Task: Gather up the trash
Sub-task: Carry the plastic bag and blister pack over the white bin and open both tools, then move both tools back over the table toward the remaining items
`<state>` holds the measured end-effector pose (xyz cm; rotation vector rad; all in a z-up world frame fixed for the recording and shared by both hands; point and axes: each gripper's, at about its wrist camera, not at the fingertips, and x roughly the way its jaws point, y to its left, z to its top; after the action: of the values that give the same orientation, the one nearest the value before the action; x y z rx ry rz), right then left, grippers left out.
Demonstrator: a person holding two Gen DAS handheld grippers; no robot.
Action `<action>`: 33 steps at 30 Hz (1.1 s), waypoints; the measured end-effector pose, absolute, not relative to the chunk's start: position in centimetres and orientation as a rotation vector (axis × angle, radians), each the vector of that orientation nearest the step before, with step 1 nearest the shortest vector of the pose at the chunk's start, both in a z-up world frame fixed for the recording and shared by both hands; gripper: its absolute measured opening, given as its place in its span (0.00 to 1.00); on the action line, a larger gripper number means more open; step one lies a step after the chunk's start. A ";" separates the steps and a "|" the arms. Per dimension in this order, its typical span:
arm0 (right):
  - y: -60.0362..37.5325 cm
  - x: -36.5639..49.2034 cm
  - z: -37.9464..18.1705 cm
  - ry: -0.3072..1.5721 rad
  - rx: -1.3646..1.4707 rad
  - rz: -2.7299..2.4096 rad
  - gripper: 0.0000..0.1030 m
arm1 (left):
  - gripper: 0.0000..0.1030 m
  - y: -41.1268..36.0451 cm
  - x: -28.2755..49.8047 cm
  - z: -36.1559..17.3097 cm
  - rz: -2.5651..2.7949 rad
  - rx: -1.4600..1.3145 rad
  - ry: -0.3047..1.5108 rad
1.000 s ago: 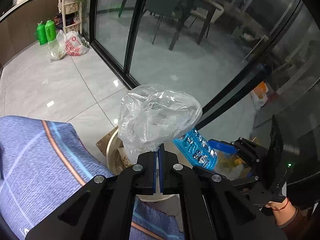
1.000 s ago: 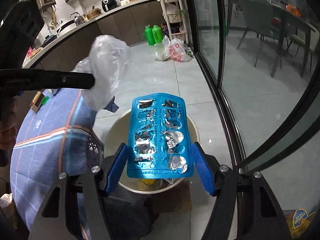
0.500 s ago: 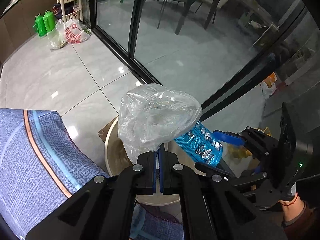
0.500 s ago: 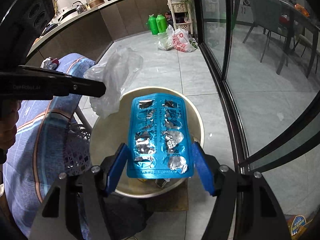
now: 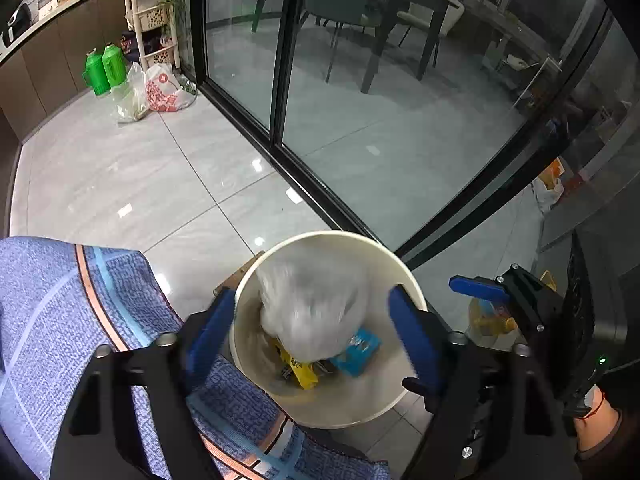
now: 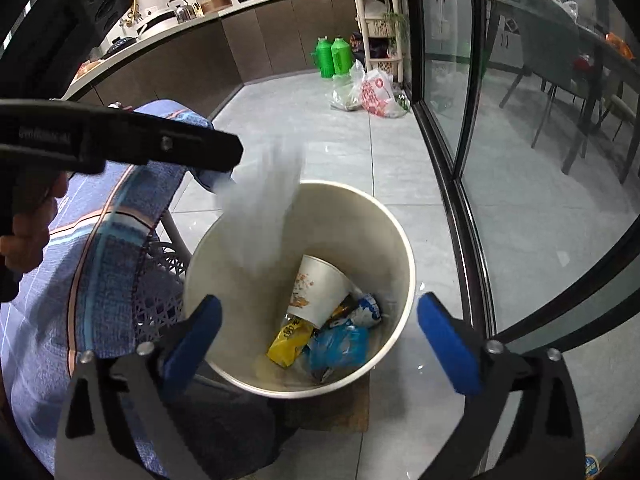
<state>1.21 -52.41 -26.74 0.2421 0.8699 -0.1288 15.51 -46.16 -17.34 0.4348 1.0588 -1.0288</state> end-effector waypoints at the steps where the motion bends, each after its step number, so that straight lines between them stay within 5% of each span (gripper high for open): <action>1: -52.4 1.1 -26.7 0.869 0.245 -0.128 0.97 | 0.88 -46.1 15.5 -17.1 -1.025 0.431 1.050; 21: -51.1 0.3 -25.2 0.849 0.257 -0.141 0.97 | 0.92 -43.6 14.9 -13.6 -0.986 0.381 0.981; 33: -46.6 0.5 -19.4 0.768 0.209 -0.099 0.97 | 0.92 -36.0 14.8 -7.4 -0.883 0.291 0.918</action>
<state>0.46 -46.64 -19.38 0.2086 0.7682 -0.0986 14.80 -35.98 -7.43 0.2911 0.9179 -0.8830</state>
